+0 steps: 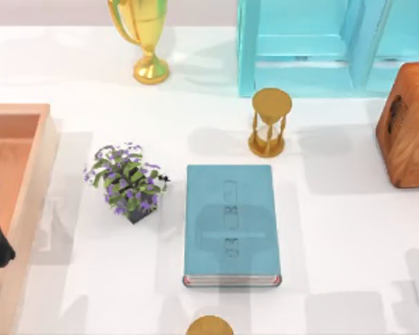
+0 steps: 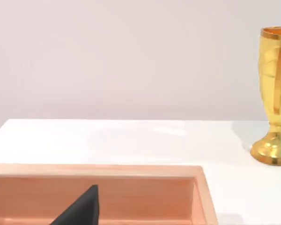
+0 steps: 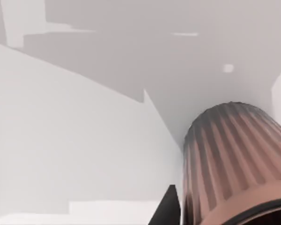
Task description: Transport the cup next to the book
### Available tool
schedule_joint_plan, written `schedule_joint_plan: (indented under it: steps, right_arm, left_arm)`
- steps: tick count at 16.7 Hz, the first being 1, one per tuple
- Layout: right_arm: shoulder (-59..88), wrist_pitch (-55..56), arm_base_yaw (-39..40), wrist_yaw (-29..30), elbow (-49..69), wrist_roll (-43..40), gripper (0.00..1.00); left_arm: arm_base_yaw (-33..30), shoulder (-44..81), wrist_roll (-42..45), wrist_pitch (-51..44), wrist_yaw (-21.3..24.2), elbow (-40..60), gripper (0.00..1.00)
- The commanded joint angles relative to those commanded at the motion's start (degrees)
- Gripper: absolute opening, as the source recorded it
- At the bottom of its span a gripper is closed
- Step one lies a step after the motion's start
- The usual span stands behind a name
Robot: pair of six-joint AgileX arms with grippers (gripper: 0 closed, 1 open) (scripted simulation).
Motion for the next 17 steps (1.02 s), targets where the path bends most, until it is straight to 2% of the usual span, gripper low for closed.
schedule_joint_plan:
  steps: [5, 12, 17]
  right_arm:
    - [-0.1, -0.2, 0.0, 0.0, 0.3, 0.0, 0.00]
    - [-3.6, -12.4, -0.1, 0.0, 8.5, -0.3, 0.00]
    - [-3.9, -13.2, -0.1, 0.0, 9.2, -0.1, 0.00]
  left_arm:
    - [0.0, 0.0, 0.0, 0.0, 0.0, 0.0, 1.00]
    - [0.0, 0.0, 0.0, 0.0, 0.0, 0.0, 1.00]
    - [0.0, 0.0, 0.0, 0.0, 0.0, 0.0, 1.00]
